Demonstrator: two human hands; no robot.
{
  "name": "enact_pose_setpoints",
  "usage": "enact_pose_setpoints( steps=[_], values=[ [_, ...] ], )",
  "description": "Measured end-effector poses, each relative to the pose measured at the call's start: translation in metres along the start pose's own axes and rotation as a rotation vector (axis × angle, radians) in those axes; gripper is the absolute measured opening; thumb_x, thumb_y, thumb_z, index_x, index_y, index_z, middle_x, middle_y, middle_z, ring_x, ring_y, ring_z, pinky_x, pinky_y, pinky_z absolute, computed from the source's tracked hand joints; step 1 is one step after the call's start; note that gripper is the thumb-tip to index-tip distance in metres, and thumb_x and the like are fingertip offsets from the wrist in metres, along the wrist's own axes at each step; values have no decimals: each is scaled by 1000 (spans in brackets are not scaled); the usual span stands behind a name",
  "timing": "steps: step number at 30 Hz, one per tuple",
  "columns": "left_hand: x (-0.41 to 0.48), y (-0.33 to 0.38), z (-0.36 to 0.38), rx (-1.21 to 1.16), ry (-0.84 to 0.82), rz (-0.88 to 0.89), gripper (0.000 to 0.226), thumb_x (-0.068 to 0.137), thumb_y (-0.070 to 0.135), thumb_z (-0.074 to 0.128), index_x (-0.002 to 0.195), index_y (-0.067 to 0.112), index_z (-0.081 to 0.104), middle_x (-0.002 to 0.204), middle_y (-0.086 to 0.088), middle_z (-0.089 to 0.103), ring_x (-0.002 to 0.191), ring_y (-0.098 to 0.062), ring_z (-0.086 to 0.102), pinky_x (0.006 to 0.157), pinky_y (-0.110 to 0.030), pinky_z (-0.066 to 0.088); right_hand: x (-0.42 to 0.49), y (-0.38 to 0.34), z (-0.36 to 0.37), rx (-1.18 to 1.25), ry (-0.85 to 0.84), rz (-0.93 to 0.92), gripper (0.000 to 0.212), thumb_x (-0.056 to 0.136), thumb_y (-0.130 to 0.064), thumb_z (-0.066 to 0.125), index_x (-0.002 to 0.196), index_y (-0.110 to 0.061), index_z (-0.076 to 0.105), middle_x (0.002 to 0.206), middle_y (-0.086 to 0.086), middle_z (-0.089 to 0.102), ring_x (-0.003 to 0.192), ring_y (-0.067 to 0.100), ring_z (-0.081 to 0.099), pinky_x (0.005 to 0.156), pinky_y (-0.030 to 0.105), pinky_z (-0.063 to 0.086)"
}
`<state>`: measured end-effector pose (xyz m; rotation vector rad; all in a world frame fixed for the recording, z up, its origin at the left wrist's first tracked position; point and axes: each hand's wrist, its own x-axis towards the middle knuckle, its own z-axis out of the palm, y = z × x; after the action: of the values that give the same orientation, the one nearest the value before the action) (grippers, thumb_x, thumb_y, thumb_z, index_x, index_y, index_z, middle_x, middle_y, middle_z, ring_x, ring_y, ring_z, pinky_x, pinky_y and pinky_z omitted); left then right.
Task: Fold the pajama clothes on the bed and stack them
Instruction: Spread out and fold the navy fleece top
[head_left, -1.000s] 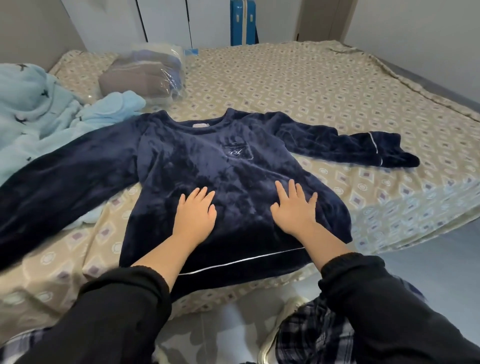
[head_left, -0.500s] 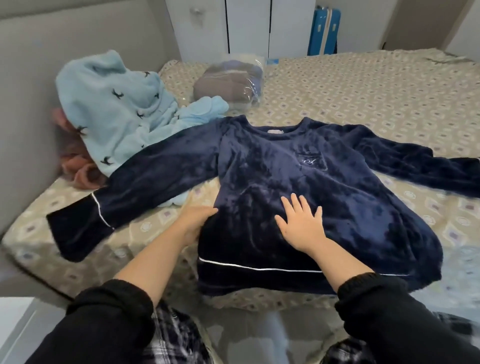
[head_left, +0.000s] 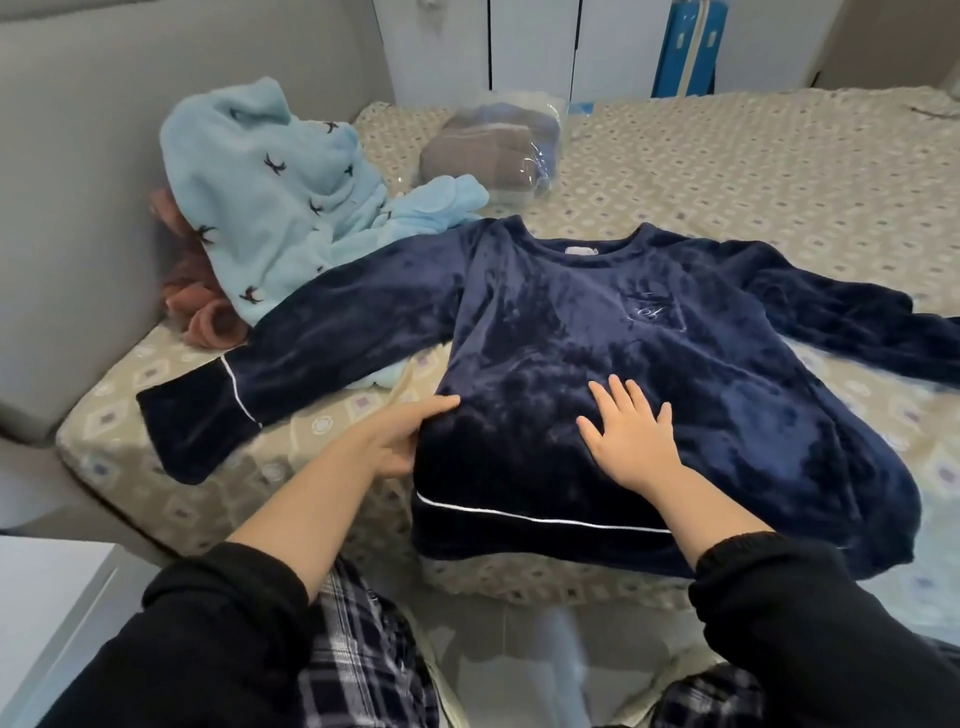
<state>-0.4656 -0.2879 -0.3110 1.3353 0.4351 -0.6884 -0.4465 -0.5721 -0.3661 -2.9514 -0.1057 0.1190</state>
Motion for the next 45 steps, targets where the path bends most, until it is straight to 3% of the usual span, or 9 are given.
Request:
enact_pose_setpoints(
  steps=[4, 7, 11, 14, 19, 25, 31, 37, 45],
  values=[
    [-7, -8, -11, 388, -34, 5, 53, 76, 12, 77, 126, 13, 60, 114, -4, 70, 102, -21, 66, 91, -36, 51, 0, 1, 1, -6, 8, -8, 63, 97, -56, 19, 153, -30, 8, 162, -3, 1, 148, 18, -4, 116, 56, 2],
    [-13, 2, -10, 1097, 212, 62, 77, 68, 24, 85, 135, 17, 49, 122, -1, 61, 113, -24, 57, 98, -38, 45, 0, 1, 3, -17, 24, -9, 63, 96, -56, 18, 153, -30, 9, 162, -3, 2, 148, 18, -3, 116, 55, 3],
    [-14, 0, 22, 1568, 691, 633, 78, 80, 34, 71, 145, 20, 30, 129, -8, 50, 113, -30, 49, 85, -39, 42, -1, 1, 4, -45, 31, -14, 64, 96, -56, 17, 153, -29, 8, 162, -2, 2, 149, 19, -4, 116, 55, 2],
    [7, -12, 65, 1593, 582, 937, 65, 94, 37, 52, 150, 16, 28, 152, -11, 32, 140, -30, 26, 112, -43, 24, -4, 0, 3, -73, 50, -22, 64, 97, -56, 17, 154, -28, 7, 162, 0, 2, 149, 21, -3, 115, 55, 2],
    [46, -45, 80, 1712, 446, 678, 62, 99, 55, 24, 154, 30, 8, 162, -1, 5, 149, -23, -4, 119, -48, 1, -11, 38, -8, -185, -4, -159, 64, 94, -58, 11, 153, -34, 2, 162, -6, -1, 148, 14, -3, 116, 53, 0],
    [57, -49, 76, 1708, 496, 700, 65, 95, 57, 23, 154, 33, 9, 162, 1, 7, 149, -24, -2, 117, -52, 3, -4, 132, -50, -66, -16, 521, 68, 96, -55, 19, 153, -18, 13, 161, 7, 8, 147, 25, 7, 116, 58, 7],
    [57, -50, 75, 1699, 523, 727, 65, 95, 57, 26, 153, 32, 12, 162, 1, 11, 149, -24, 2, 117, -52, 7, -17, 76, -28, -240, 114, -199, 59, 98, -48, 28, 152, -23, 23, 160, 3, 17, 147, 21, 14, 113, 53, 14],
    [55, -50, 75, 1687, 526, 746, 65, 95, 56, 26, 153, 31, 14, 161, 1, 13, 149, -24, 4, 118, -51, 8, -3, 72, -16, -147, 60, 175, 58, 99, -45, 14, 154, -28, 5, 162, -3, -3, 148, 15, -5, 116, 52, -4],
    [52, -50, 78, 1672, 526, 732, 61, 97, 52, 27, 153, 31, 17, 161, 0, 14, 149, -24, 5, 118, -50, 7, -30, 96, -33, -173, 64, 72, 56, 102, -40, 27, 153, -20, 15, 162, 4, 4, 148, 20, 0, 117, 51, 3]
  ],
)
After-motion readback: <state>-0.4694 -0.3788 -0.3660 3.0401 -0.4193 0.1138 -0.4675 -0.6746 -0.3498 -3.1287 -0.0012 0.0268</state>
